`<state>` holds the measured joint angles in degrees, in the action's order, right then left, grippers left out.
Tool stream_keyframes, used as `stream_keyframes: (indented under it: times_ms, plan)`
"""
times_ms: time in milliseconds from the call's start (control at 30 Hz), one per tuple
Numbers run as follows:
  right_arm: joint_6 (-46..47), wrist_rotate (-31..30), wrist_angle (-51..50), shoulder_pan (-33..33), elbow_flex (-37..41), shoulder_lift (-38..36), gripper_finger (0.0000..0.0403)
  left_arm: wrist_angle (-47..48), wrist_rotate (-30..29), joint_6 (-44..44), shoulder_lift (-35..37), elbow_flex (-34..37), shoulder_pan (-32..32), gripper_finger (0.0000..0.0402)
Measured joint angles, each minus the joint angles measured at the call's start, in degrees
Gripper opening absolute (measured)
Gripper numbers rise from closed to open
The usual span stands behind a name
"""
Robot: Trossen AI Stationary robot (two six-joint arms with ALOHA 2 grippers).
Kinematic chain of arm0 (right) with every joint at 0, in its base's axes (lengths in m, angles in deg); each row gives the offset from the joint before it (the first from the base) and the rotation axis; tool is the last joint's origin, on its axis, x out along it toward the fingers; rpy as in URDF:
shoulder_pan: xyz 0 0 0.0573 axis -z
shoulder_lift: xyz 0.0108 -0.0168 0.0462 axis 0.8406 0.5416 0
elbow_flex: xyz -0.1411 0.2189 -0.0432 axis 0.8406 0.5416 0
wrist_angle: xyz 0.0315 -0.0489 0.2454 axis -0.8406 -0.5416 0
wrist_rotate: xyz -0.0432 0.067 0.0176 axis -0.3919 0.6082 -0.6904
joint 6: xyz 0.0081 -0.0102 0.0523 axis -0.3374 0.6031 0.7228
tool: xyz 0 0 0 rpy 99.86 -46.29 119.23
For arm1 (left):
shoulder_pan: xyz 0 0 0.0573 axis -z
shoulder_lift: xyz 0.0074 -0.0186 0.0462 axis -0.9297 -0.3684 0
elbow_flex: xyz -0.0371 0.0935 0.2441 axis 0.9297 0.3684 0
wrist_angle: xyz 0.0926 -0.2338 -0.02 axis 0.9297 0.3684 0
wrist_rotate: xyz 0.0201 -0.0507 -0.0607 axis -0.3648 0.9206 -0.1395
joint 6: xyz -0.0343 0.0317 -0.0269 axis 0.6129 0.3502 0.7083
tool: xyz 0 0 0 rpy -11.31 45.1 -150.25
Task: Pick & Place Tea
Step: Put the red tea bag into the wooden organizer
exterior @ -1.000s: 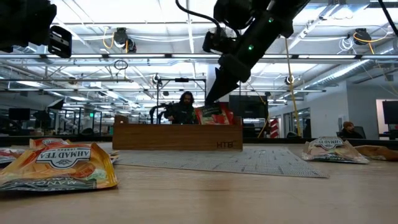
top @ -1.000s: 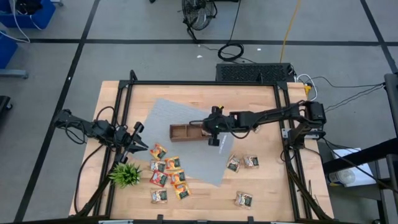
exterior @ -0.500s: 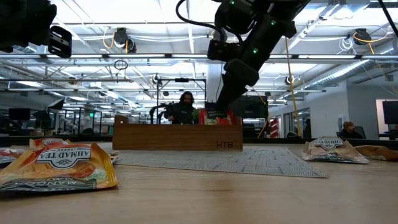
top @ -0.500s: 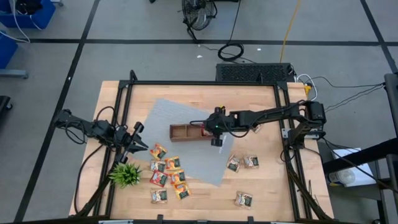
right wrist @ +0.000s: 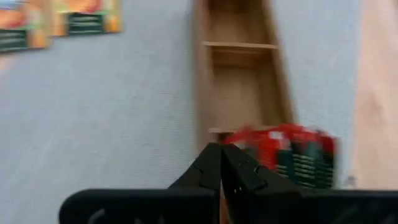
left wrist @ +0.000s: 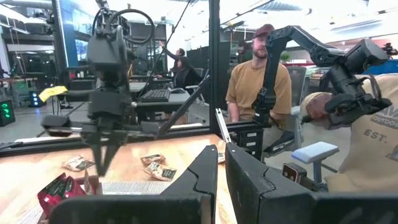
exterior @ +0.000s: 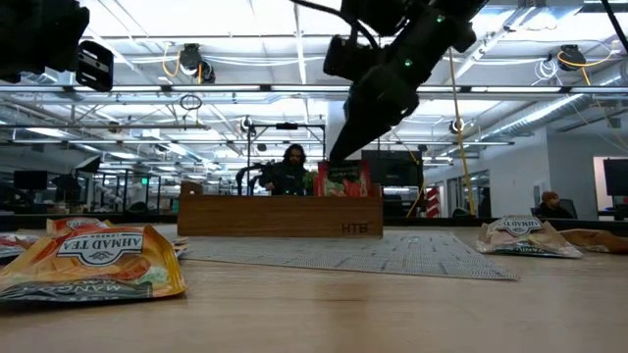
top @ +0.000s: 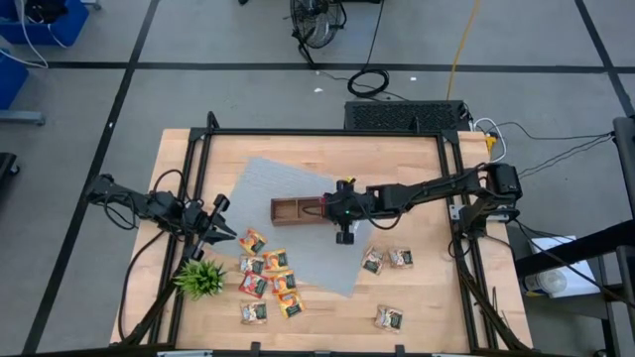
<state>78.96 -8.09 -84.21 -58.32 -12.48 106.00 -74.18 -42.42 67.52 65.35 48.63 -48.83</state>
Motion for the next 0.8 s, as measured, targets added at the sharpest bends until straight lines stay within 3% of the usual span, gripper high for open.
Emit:
stream_keyframes:
  times_ms: [200,367,467,633,800]
  plan:
    - [-0.1,2.5,10.1,-0.1,8.3,-7.0,0.0,0.0,0.0,0.0,0.0,0.0,0.0,0.0035]
    - [1.2,8.8,28.7,-0.2,20.4,-17.1,0.0,-0.1,0.0,0.0,0.0,0.0,0.0,0.0035]
    - [3.7,8.9,40.2,-0.2,29.5,-21.5,0.0,0.0,0.0,0.0,0.0,0.0,0.0,0.0035]
    - [6.1,8.8,59.4,-0.1,41.0,-23.8,0.0,-0.6,0.0,0.3,0.0,0.0,0.0,0.0035]
    - [7.5,8.7,67.5,-0.1,45.8,-23.8,0.0005,-1.6,0.0,1.9,0.0,0.0,0.0,0.0035]
